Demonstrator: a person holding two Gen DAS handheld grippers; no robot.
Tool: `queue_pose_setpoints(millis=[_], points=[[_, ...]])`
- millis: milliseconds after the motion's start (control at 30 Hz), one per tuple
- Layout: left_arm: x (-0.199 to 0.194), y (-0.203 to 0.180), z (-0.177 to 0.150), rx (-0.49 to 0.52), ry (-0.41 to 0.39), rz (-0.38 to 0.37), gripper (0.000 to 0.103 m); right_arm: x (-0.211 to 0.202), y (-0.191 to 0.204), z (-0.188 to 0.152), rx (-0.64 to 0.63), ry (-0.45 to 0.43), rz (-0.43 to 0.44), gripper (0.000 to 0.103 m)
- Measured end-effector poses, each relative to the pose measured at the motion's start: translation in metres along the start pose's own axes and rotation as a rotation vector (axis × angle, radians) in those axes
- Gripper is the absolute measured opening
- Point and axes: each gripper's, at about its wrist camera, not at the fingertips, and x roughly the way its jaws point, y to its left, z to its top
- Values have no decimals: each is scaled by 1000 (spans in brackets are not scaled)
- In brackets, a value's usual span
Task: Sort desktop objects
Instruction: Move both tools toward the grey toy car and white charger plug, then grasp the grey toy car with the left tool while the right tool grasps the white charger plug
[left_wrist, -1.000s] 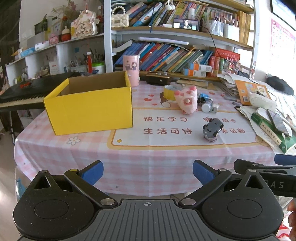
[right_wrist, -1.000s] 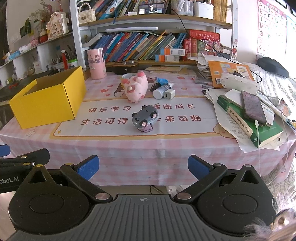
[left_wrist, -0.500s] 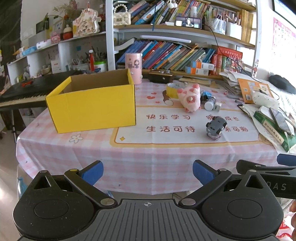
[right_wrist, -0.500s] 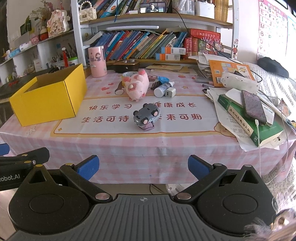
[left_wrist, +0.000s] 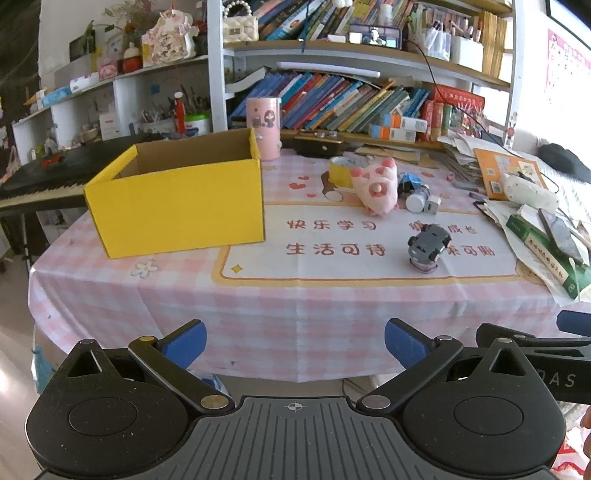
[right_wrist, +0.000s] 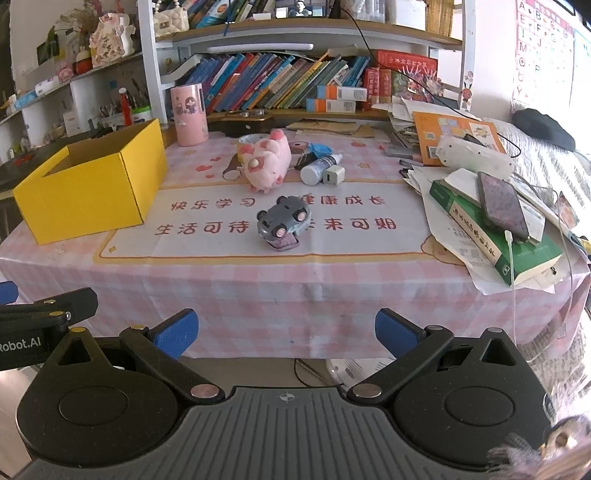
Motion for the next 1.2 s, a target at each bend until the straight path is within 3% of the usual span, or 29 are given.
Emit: queue_pose_setpoints(millis=[800, 1200], points=[[43, -41, 31, 6, 7, 2, 103, 51, -42, 47, -9, 10, 39, 101], [87, -76, 60, -22, 12, -59, 102, 87, -77, 90, -36, -21, 28, 97]])
